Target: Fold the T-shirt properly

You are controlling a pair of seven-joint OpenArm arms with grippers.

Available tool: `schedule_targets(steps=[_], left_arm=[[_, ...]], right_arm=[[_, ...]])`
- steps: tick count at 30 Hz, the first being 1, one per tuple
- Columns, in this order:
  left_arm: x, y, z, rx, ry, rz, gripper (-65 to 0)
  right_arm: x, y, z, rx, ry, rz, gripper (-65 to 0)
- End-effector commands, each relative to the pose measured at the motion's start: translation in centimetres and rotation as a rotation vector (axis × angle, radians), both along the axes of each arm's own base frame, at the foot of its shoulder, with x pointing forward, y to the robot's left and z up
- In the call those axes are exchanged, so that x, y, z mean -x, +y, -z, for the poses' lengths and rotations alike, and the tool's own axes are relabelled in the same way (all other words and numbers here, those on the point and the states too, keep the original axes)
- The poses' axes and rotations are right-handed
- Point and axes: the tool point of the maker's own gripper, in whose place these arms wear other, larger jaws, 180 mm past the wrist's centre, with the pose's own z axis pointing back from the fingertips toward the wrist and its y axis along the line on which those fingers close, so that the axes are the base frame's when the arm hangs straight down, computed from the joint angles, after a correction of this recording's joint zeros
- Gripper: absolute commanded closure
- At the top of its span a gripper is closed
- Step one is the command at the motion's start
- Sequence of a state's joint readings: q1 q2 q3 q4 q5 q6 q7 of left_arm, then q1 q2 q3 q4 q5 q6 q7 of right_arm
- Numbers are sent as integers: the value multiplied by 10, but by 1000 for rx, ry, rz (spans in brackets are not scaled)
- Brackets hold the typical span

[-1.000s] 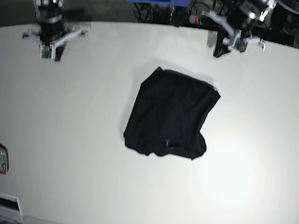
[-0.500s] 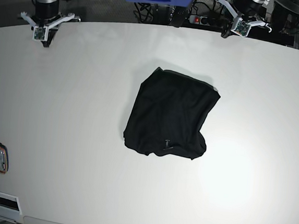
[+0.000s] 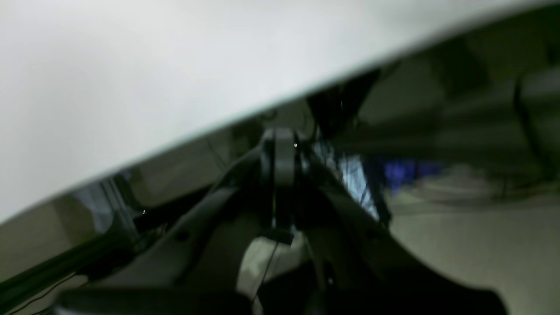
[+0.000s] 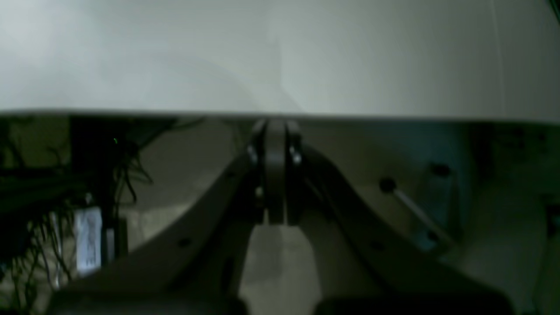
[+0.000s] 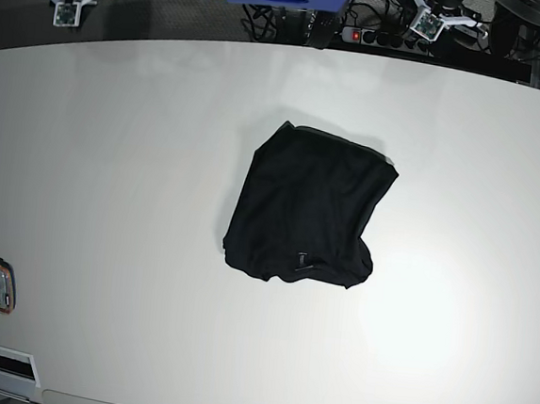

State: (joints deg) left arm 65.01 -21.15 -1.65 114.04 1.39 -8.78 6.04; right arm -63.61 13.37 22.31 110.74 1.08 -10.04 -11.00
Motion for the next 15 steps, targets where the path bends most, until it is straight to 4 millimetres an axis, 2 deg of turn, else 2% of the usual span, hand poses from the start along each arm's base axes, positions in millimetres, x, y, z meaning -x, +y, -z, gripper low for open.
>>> schedule_targets(steps=[1, 6, 8, 10, 15], left_arm=[[8, -3, 2, 17, 16, 13, 0], [52, -14, 33, 39, 154, 66, 0], [60, -20, 52, 46, 193, 88, 0], [74, -16, 76, 30, 252, 97, 0], [60, -11, 108, 51, 204, 81, 0]], right_arm=[[5, -4, -7, 22, -3, -10, 0], [24, -5, 2, 19, 56, -4, 0], [45, -14, 18, 25, 122, 21, 0], [68, -19, 37, 21, 191, 43, 0], [106, -13, 64, -9, 303, 58, 0]])
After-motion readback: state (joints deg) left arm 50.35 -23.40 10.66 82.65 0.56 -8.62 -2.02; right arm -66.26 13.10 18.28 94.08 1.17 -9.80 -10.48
